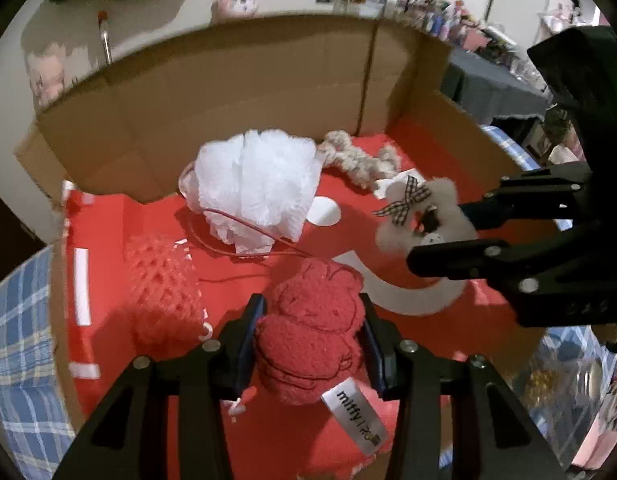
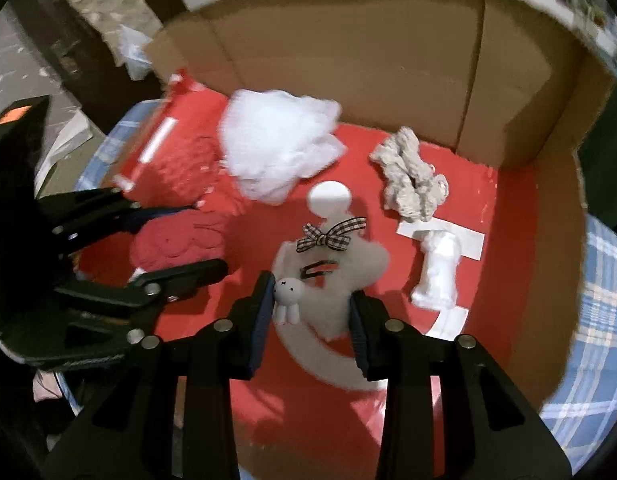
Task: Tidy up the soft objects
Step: 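Open both tools to release the pouch and bunny and lift out, then grasp the blue-white cloth with the left tool while the right tool grasps the black pom-pom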
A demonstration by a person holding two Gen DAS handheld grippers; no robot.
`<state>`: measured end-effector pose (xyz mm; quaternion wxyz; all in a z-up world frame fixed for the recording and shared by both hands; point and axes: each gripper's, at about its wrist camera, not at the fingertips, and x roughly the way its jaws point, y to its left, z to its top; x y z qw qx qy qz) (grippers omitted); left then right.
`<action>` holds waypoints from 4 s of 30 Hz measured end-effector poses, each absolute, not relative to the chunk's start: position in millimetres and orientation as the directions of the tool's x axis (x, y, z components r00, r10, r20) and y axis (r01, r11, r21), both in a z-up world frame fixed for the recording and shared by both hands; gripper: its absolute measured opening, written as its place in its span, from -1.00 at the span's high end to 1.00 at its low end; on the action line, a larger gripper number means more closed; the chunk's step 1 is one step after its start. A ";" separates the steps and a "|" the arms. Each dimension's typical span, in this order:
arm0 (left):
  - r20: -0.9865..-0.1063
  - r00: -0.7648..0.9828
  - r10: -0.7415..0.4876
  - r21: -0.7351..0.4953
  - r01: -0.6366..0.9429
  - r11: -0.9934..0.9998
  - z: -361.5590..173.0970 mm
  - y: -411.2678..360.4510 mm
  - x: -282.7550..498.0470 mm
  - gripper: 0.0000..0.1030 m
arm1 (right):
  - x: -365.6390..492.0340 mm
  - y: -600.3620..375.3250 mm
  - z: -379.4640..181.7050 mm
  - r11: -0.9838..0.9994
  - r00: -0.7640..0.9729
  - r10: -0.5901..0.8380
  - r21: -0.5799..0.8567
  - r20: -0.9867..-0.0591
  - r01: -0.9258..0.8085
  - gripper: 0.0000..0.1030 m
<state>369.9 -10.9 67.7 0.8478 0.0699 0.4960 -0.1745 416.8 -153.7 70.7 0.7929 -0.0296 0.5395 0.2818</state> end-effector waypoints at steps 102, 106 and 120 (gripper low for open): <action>-0.248 0.955 -0.161 -0.001 0.166 0.986 179.0 13.4 7.0 -1.00 | 10.7 -192.5 177.9 0.972 0.930 0.216 -0.028 -0.298 -0.235 -0.78; -0.247 0.957 -0.154 -0.021 0.154 0.988 161.0 14.2 -1.5 -1.00 | 0.8 -190.5 158.0 0.981 0.943 0.174 -0.036 -0.284 -0.192 -0.79; -0.275 0.954 -0.116 -0.021 0.114 0.993 98.5 10.3 -13.4 -1.00 | -9.3 -186.2 84.5 0.993 0.951 0.081 -0.062 -0.297 -0.104 -0.79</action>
